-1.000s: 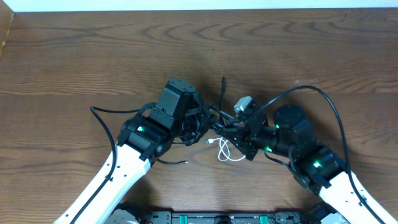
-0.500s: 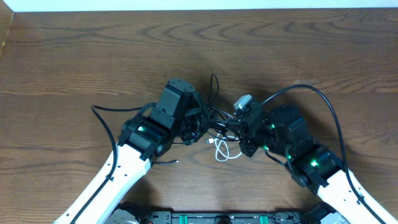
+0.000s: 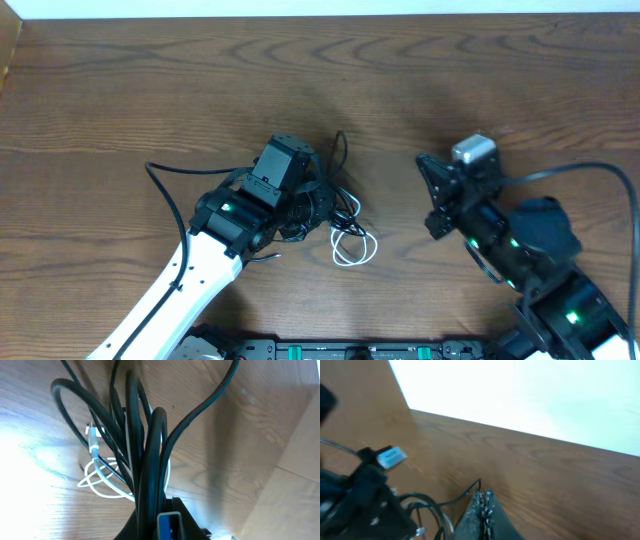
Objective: Untangle cables
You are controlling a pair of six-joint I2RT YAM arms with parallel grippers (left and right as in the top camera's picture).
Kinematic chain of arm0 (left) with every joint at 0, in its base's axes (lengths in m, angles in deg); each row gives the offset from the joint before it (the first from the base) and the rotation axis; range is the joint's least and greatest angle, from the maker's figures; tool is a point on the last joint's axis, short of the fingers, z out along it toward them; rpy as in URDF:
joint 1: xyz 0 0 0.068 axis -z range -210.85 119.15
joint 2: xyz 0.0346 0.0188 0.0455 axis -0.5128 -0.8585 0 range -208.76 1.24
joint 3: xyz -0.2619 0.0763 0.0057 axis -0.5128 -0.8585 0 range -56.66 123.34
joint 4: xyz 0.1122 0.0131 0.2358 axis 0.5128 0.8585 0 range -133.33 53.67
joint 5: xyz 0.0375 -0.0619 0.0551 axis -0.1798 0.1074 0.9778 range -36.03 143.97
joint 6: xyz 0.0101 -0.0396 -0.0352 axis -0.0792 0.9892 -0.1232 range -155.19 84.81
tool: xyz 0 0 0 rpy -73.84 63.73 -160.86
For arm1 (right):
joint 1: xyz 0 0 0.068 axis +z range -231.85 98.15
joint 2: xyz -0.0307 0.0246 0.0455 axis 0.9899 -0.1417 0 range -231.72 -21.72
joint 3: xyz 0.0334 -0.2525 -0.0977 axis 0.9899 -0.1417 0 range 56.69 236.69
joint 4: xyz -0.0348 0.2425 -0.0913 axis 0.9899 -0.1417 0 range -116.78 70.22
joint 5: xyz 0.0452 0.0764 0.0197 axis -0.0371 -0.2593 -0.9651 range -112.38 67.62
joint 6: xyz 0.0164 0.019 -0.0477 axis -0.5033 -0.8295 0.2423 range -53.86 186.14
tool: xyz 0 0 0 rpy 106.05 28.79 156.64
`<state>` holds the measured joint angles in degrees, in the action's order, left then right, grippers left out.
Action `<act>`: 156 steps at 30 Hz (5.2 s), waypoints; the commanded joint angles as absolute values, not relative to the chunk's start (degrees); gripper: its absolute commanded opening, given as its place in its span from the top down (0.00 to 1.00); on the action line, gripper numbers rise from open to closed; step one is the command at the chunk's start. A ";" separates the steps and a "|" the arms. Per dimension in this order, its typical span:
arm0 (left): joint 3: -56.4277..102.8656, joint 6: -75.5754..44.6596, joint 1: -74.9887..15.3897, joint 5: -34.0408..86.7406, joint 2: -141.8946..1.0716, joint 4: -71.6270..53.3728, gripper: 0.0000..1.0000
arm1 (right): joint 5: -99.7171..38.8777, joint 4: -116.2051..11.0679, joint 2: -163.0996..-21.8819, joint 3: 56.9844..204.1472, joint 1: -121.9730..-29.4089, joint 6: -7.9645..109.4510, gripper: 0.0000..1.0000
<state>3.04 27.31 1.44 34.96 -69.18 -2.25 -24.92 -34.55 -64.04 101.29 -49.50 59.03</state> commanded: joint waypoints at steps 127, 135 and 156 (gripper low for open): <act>3.46 51.85 1.20 31.70 -68.74 -1.38 0.92 | -25.49 -45.74 -79.56 101.97 -42.13 54.66 0.49; 3.46 51.83 1.20 31.68 -68.74 -1.36 0.92 | -25.49 -46.59 -75.32 101.97 -42.13 52.36 0.48; 3.46 51.85 1.20 31.84 -68.74 -1.36 0.92 | -25.51 -51.31 -70.32 101.97 -42.17 44.47 0.44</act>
